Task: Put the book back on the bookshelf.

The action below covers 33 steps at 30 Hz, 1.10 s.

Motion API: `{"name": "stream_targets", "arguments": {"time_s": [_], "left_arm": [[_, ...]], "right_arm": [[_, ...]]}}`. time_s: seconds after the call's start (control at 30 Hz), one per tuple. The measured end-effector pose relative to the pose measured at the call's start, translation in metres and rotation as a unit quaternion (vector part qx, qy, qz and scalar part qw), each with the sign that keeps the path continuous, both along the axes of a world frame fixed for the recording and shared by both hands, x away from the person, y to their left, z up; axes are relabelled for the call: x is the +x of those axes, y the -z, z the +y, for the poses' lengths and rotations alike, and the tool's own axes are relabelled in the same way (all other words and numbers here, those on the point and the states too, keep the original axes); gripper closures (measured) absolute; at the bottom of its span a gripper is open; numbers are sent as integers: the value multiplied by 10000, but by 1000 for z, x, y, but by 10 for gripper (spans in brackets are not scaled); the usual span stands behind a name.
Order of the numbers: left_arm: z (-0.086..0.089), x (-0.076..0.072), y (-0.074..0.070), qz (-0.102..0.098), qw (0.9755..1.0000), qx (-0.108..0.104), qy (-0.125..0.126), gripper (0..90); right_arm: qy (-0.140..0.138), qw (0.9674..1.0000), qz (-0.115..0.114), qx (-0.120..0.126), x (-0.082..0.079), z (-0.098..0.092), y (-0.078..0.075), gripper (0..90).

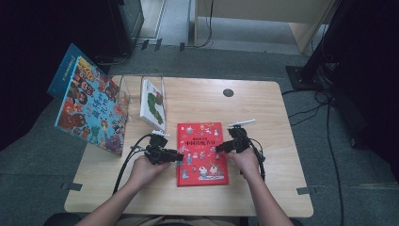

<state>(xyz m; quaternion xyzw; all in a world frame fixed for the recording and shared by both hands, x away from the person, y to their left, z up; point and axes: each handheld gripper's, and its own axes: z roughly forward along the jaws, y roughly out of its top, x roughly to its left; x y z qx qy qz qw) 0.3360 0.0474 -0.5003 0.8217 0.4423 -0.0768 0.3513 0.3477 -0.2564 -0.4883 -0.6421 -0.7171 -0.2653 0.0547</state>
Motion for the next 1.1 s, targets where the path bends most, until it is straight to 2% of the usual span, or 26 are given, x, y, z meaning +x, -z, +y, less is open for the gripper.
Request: {"name": "stream_targets", "arguments": {"time_s": [0.4, 0.6, 1.1], "left_arm": [[0, 1, 0, 24, 10000, -26, -3, 540], [0, 0, 0, 20, 10000, -25, -8, 537], [1, 1, 0, 55, 10000, -71, 2, 528]], "right_arm": [[2, 10000, 55, -75, -1, 3, -2, 557], [0, 10000, 39, -34, -1, 2, -3, 559], [-119, 9999, -52, 54, -3, 0, -18, 556]]}}
